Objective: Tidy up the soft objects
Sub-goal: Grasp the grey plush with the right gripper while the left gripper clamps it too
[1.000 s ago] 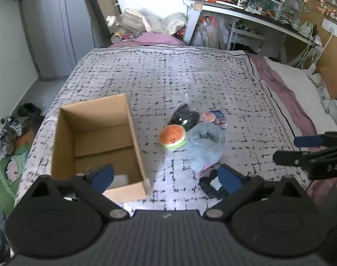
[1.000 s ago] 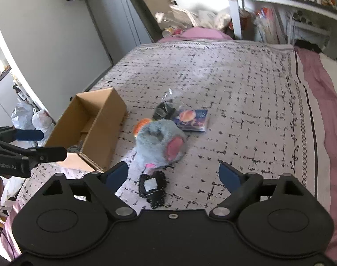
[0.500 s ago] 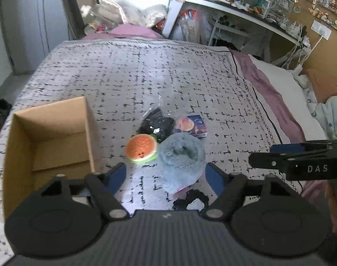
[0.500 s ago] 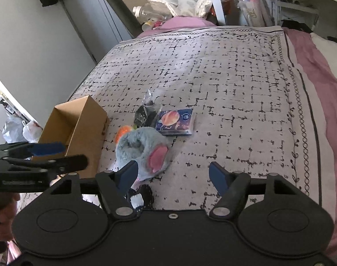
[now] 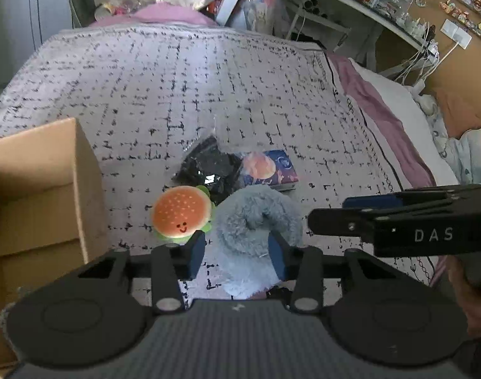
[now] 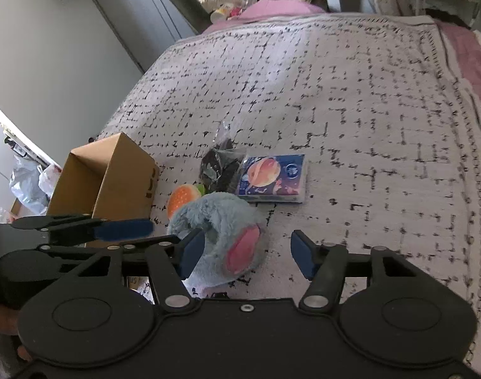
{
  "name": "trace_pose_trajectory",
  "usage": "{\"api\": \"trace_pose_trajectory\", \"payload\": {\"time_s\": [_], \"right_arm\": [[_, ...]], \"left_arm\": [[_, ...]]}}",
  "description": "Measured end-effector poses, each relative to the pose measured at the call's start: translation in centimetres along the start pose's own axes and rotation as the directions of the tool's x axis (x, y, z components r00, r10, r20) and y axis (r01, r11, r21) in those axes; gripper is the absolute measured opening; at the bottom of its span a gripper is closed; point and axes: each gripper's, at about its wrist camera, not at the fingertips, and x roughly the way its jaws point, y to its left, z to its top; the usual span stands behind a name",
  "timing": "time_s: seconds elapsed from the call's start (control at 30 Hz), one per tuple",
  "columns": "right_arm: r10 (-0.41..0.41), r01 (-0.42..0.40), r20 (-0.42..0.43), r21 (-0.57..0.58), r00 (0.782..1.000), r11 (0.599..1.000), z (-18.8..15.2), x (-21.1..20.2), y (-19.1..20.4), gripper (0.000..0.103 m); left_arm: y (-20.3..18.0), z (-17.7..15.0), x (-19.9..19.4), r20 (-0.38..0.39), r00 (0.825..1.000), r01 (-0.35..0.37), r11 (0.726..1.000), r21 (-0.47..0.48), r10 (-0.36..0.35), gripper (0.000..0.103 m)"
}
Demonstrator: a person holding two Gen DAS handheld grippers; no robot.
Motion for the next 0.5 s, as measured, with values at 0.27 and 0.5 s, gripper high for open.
{"api": "trace_pose_trajectory", "payload": {"time_s": [0.27, 0.5], "right_arm": [[0.001, 0.002, -0.080, 0.030, 0.997, 1.000, 0.5, 3.1, -0.7, 0.036], [0.029, -0.029, -0.108, 0.006, 0.994, 1.000, 0.6, 3.7, 0.0, 0.018]], "left_arm": [[1.2, 0.8, 2.3, -0.031, 0.997, 0.073, 0.997, -0.035, -0.074, 0.033], [1.2, 1.0, 3.0, -0.031, 0.996, 0.083, 0.995, -0.054, -0.085, 0.026]]}}
